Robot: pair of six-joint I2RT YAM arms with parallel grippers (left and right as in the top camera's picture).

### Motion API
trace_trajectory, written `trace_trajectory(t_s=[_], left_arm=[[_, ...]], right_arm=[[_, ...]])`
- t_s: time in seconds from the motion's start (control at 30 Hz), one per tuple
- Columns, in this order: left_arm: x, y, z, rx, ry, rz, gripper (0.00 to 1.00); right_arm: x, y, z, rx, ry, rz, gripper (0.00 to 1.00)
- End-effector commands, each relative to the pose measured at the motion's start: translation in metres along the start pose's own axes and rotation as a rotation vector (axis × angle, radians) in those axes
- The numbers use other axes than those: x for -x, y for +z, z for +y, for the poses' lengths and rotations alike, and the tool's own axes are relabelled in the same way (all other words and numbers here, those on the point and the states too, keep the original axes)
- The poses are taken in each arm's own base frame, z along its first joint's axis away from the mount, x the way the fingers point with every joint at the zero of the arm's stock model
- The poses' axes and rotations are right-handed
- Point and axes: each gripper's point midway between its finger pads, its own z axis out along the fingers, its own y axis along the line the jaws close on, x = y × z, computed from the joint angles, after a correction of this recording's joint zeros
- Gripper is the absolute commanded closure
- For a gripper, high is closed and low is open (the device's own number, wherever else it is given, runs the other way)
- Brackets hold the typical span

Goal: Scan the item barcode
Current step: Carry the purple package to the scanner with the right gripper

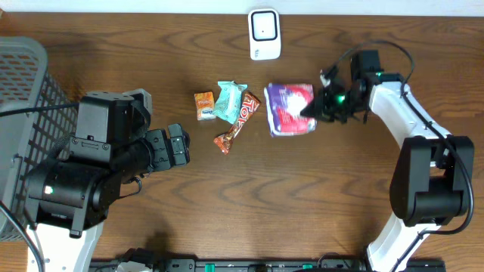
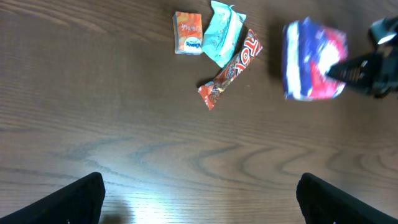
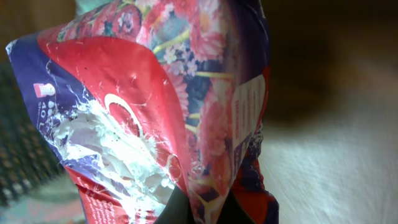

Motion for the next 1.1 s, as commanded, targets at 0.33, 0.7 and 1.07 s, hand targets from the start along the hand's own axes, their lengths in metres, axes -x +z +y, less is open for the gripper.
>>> trace_trajectory(t_s=[0.33, 0.7, 1.07], left_arm=[[0.000, 0.000, 0.001, 0.006, 0.010, -0.001, 0.02], [0.000, 0.000, 0.001, 0.006, 0.010, -0.001, 0.02], [0.000, 0.000, 0.001, 0.006, 0.010, -0.001, 0.02]], right_arm=[[0.141, -0.028, 0.102, 0.093, 0.087, -0.600, 0.99], [0.181, 0.020, 0.096, 0.129, 0.103, -0.748, 0.99], [0.204, -0.073, 0.082, 0.061, -0.050, -0.720, 0.99]])
